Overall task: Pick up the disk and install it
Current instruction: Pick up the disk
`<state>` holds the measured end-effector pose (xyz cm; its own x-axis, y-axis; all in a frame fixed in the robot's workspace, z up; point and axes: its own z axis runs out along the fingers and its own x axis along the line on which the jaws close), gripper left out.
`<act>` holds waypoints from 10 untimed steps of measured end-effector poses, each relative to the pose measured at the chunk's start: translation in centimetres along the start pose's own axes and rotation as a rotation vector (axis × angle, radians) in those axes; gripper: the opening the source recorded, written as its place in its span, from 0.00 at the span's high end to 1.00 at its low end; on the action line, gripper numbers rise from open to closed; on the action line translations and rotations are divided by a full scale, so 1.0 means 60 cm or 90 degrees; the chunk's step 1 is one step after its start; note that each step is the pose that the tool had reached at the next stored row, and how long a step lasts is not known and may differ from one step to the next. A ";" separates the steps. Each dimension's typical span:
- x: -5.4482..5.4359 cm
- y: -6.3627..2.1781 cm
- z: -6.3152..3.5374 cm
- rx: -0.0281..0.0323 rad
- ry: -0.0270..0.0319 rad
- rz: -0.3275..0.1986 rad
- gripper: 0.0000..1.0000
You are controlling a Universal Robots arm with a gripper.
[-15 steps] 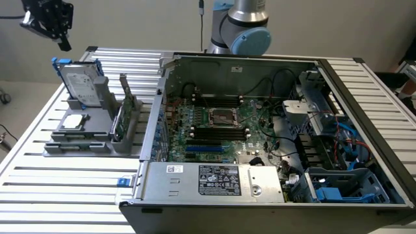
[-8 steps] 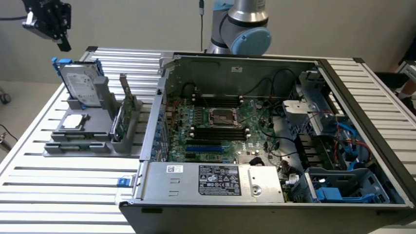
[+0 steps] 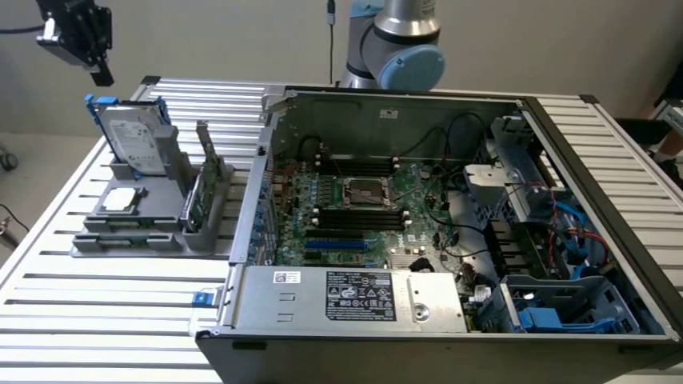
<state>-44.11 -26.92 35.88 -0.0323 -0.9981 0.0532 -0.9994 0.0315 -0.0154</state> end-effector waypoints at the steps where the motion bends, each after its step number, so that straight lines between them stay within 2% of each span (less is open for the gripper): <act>1: 0.000 0.001 0.000 0.0003 0.0061 -0.006 0.89; 3: -0.001 0.002 0.000 0.0002 0.0154 -0.016 0.89; 4: -0.001 0.003 0.000 0.0002 0.0171 -0.019 0.89; 10: -0.001 0.003 0.000 0.0002 0.0172 -0.020 0.89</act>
<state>-44.29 -26.86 35.87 -0.0010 -0.9967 0.0806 -0.9999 -0.0001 -0.0137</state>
